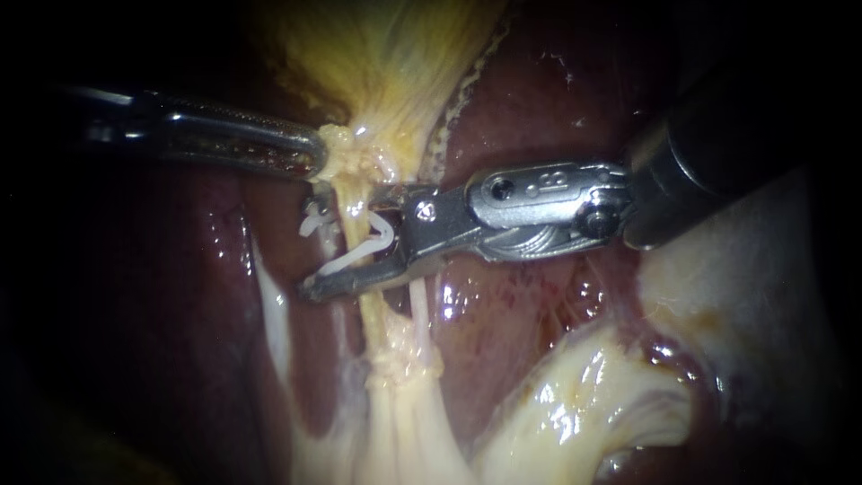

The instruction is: Clipping first clip left tube

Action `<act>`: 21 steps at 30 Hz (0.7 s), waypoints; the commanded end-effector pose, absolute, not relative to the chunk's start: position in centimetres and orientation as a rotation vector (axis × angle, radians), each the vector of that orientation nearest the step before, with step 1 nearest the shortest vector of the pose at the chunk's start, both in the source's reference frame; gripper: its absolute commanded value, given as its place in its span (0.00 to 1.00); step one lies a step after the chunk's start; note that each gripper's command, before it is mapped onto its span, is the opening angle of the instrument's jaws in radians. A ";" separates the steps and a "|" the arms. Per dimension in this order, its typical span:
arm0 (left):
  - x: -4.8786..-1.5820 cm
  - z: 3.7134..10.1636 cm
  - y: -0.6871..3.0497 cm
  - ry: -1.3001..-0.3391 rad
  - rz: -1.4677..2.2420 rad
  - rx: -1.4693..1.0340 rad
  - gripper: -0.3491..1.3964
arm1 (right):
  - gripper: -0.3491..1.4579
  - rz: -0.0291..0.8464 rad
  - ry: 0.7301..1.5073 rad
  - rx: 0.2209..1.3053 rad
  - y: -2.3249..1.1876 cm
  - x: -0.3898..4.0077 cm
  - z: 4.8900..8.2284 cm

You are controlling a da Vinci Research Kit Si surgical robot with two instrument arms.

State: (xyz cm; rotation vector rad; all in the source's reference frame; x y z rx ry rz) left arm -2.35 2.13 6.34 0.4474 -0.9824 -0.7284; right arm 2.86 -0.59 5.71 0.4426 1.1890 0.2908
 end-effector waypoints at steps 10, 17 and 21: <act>-2.34 6.34 2.13 -0.981 -0.732 0.452 0.00 | 0.46 0.423 1.162 0.543 -0.75 2.74 5.70; -2.33 6.34 2.13 -0.981 -0.732 0.452 0.00 | 0.46 0.437 1.142 0.713 -1.05 2.65 5.68; -2.33 6.34 2.13 -0.981 -0.732 0.452 0.00 | 0.45 0.418 1.123 0.818 -1.30 2.65 5.66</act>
